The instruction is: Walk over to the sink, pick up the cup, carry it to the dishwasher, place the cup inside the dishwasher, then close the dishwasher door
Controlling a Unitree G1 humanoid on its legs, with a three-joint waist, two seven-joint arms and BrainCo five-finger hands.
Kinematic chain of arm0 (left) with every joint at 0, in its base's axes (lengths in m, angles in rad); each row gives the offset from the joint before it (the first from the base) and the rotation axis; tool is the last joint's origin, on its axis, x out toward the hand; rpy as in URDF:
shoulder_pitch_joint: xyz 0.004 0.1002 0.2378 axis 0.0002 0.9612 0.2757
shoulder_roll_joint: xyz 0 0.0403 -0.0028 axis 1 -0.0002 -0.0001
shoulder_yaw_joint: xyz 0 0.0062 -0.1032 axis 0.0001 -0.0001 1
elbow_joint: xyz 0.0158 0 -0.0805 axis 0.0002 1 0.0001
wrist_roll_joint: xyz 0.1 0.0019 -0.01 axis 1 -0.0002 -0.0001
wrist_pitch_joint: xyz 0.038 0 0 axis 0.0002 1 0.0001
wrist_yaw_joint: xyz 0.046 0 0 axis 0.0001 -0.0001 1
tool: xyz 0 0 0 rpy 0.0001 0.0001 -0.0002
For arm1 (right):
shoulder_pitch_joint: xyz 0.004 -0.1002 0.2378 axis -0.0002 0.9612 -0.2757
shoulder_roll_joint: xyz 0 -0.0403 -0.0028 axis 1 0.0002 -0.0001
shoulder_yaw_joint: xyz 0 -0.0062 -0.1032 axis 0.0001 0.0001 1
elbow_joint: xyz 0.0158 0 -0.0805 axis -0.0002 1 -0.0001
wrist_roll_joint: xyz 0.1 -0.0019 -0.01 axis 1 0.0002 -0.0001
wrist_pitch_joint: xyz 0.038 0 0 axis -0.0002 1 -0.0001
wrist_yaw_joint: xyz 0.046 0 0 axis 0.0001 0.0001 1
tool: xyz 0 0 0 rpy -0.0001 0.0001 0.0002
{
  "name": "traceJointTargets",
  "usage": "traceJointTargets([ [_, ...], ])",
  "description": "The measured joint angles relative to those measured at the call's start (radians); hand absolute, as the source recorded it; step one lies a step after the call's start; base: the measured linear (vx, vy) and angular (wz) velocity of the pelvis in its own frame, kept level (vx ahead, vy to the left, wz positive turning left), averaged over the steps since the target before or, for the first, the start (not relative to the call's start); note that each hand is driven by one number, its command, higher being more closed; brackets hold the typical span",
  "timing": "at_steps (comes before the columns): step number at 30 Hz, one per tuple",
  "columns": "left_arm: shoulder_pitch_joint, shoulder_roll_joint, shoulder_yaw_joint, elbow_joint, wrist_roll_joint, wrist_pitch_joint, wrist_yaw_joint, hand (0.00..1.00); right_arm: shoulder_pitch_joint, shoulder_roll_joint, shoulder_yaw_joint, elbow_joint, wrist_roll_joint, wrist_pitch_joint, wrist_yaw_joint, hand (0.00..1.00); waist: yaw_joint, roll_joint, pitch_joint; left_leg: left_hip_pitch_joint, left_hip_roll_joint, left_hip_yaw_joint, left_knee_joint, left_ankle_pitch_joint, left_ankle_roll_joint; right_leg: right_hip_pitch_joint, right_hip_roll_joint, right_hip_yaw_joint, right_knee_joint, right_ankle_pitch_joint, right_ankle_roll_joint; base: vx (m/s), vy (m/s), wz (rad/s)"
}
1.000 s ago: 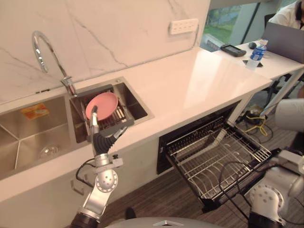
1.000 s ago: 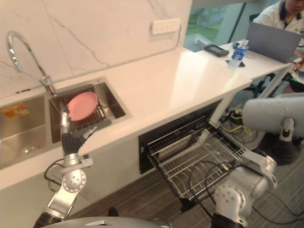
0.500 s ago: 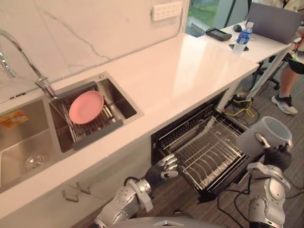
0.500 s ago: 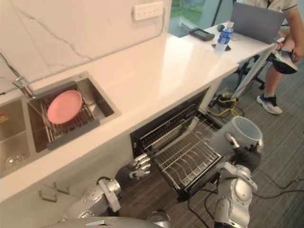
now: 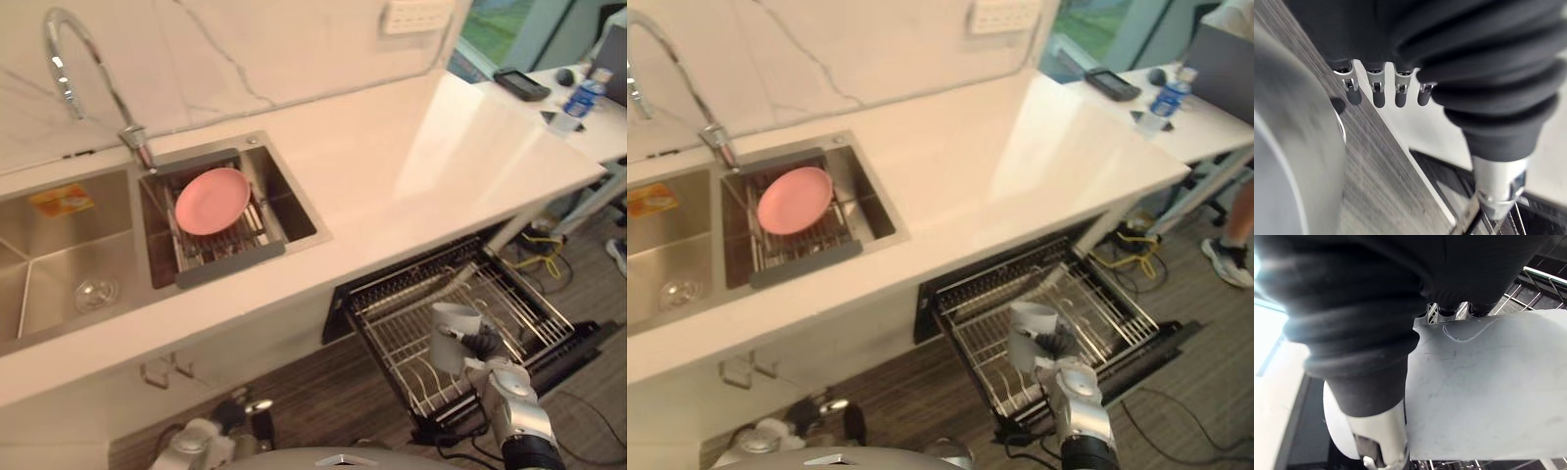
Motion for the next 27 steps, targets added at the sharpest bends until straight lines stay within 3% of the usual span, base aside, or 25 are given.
traceJointTargets([
  [2, -0.004, 0.006, 0.057, 0.029, 0.124, -0.008, 0.041, 0.00, -0.070, -0.023, 0.020, 0.068, -0.053, 0.023, -0.009, 1.00, 0.023, 0.002, 0.019, -0.001, -0.005, -0.001, 0.000, -0.002, 0.002, 0.000, -0.004, -0.001, 0.001, -0.002, 0.001, 0.01, 0.009, 0.03],
  [8, 0.042, 0.009, 0.114, 0.085, 0.295, 0.038, 0.103, 0.00, -0.214, -0.122, 0.037, 0.216, -0.149, 0.081, -0.044, 1.00, 0.050, 0.021, 0.097, -0.045, -0.017, -0.026, 0.000, 0.014, 0.014, -0.030, -0.013, -0.029, 0.017, -0.005, 0.006, 0.02, 0.017, 0.15],
  [15, 0.014, 0.008, 0.114, 0.068, 0.292, 0.017, 0.129, 0.00, -0.424, -0.215, 0.045, 0.364, -0.188, 0.107, -0.035, 1.00, 0.055, 0.100, 0.229, -0.129, -0.021, -0.067, 0.001, 0.050, 0.023, -0.097, -0.013, -0.070, 0.034, 0.007, 0.005, -0.02, 0.013, 0.19],
  [19, 0.016, 0.006, 0.112, 0.057, 0.284, 0.017, 0.126, 0.00, -0.455, -0.227, 0.045, 0.373, -0.218, 0.119, -0.034, 1.00, 0.059, 0.133, 0.266, -0.161, -0.023, -0.090, 0.001, 0.064, 0.010, -0.130, -0.018, -0.086, 0.064, -0.001, 0.013, 0.00, -0.011, 0.18],
  [25, 0.021, -0.003, 0.113, 0.037, 0.292, 0.017, 0.131, 0.00, -0.460, -0.230, 0.078, 0.367, -0.208, 0.129, -0.011, 1.00, 0.070, 0.145, 0.297, -0.184, -0.022, -0.122, 0.006, 0.074, -0.017, -0.167, -0.033, -0.116, 0.142, -0.049, 0.011, 0.01, -0.046, 0.18],
  [26, 0.021, -0.003, 0.114, 0.037, 0.293, 0.016, 0.129, 0.00, -0.461, -0.228, 0.079, 0.362, -0.194, 0.144, -0.003, 0.00, 0.070, 0.145, 0.297, -0.189, -0.022, -0.126, 0.006, 0.076, -0.019, -0.174, -0.035, -0.121, 0.155, -0.057, 0.012, 0.00, -0.070, 0.10],
  [27, 0.021, -0.003, 0.114, 0.038, 0.293, 0.016, 0.127, 0.00, -0.460, -0.227, 0.080, 0.361, -0.183, 0.149, -0.001, 0.00, 0.071, 0.145, 0.297, -0.191, -0.022, -0.129, 0.006, 0.076, -0.019, -0.176, -0.038, -0.128, 0.161, -0.061, 0.011, 0.00, -0.063, 0.14],
])
